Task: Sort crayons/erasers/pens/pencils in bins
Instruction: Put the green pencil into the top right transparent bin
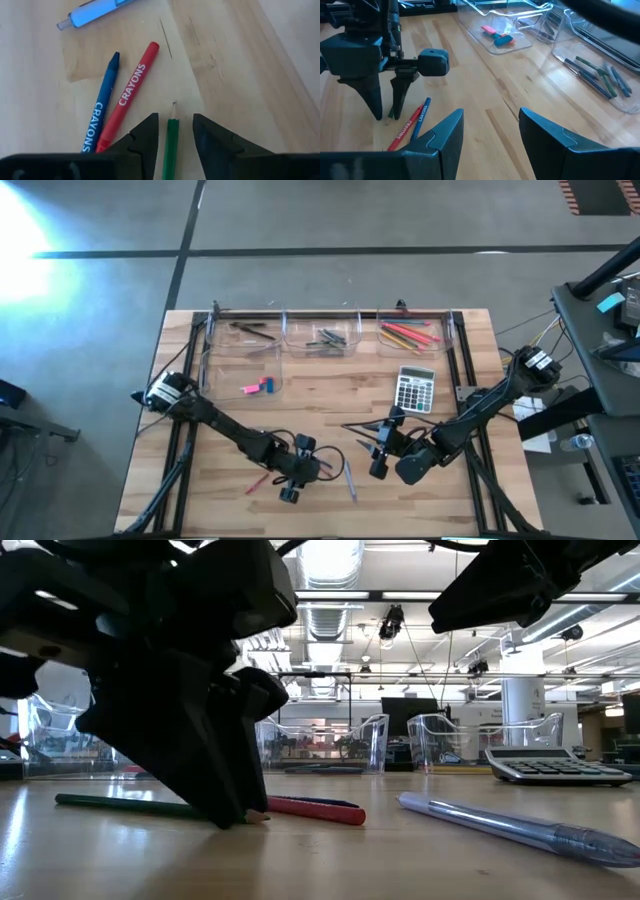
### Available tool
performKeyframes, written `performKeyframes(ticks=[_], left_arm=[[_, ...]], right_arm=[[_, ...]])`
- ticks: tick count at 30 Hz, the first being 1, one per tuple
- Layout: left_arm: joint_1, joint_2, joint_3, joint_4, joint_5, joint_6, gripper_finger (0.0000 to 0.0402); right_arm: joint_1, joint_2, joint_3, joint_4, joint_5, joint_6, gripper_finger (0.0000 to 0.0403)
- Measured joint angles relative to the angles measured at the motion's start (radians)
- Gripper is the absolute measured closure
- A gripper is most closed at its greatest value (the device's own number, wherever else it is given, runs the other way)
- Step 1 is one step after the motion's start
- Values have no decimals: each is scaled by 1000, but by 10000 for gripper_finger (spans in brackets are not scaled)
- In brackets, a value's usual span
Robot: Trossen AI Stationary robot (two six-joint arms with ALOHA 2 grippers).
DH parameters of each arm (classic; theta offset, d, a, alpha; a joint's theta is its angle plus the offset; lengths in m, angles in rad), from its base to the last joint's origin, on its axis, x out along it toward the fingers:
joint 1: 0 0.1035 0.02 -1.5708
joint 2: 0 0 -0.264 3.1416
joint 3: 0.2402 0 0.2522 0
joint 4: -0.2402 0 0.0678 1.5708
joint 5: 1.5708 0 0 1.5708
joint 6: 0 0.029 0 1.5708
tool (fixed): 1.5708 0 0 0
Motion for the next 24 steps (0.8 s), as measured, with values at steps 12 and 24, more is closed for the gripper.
performKeyframes(ticks=[12, 24], left_arm=[[0, 46, 2, 14, -3, -25, 302], [5, 90, 1, 0, 20, -28, 396]], right_arm=[[0, 0, 0, 0, 0, 0, 223], [0, 0, 0, 0, 0, 0, 223]])
